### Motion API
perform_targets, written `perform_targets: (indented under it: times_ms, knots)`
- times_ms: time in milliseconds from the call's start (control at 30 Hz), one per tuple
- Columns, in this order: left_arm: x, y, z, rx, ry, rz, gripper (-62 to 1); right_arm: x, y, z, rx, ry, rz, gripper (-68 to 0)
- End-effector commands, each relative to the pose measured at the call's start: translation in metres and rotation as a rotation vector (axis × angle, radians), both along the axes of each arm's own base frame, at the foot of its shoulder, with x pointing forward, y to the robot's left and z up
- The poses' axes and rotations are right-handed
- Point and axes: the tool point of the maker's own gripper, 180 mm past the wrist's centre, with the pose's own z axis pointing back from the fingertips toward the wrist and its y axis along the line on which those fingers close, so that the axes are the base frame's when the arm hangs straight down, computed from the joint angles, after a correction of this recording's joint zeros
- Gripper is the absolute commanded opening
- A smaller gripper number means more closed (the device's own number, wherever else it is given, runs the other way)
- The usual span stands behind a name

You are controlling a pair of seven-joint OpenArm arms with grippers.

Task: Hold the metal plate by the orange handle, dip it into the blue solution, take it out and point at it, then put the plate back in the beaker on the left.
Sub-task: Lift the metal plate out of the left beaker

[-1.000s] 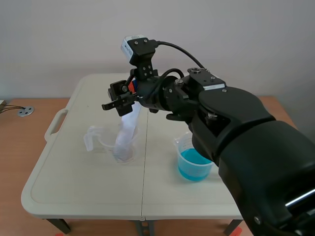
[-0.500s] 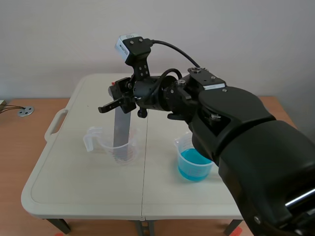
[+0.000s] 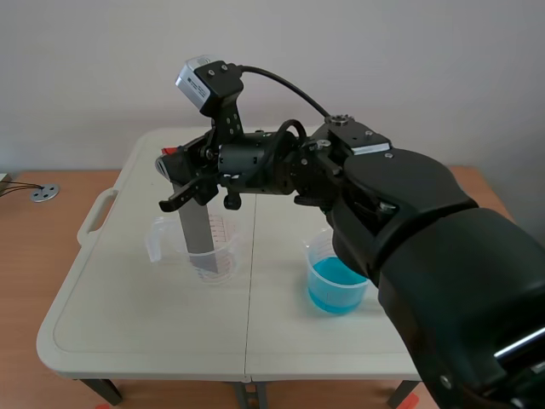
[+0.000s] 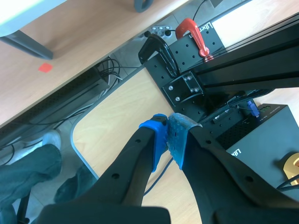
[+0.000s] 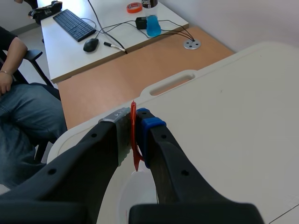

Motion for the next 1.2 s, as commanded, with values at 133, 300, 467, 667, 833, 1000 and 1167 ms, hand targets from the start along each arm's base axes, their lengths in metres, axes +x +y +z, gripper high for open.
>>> perform_targets:
  times_ms: [133, 300, 467, 667, 833, 1000, 1167]
  knots:
    - [0.000, -0.005, 0.003, -0.022, -0.005, 0.005, -56.0, 0.005, -0.008, 0.041, 0.047, -0.120, 0.002, -66.4]
    - [0.000, -0.005, 0.003, -0.022, -0.005, 0.005, -56.0, -0.002, -0.013, 0.059, 0.041, -0.188, 0.008, -66.4]
    - [0.000, -0.005, 0.003, -0.022, -0.005, 0.005, -56.0, -0.012, -0.018, 0.078, 0.034, -0.261, 0.015, -66.2]
    - [0.001, -0.005, 0.003, -0.024, -0.009, 0.005, -56.0, -0.028, -0.027, 0.104, 0.032, -0.345, 0.022, -66.2]
    - [0.004, -0.006, 0.006, -0.035, -0.026, 0.008, -56.0, -0.037, -0.040, 0.124, 0.043, -0.373, 0.007, -66.2]
    - [0.010, -0.006, 0.006, -0.032, -0.042, 0.006, -56.0, -0.043, -0.057, 0.139, 0.051, -0.383, -0.020, -66.2]
    - [0.012, -0.005, 0.004, -0.021, -0.040, 0.003, -56.0, -0.048, -0.074, 0.148, 0.045, -0.379, -0.039, -66.2]
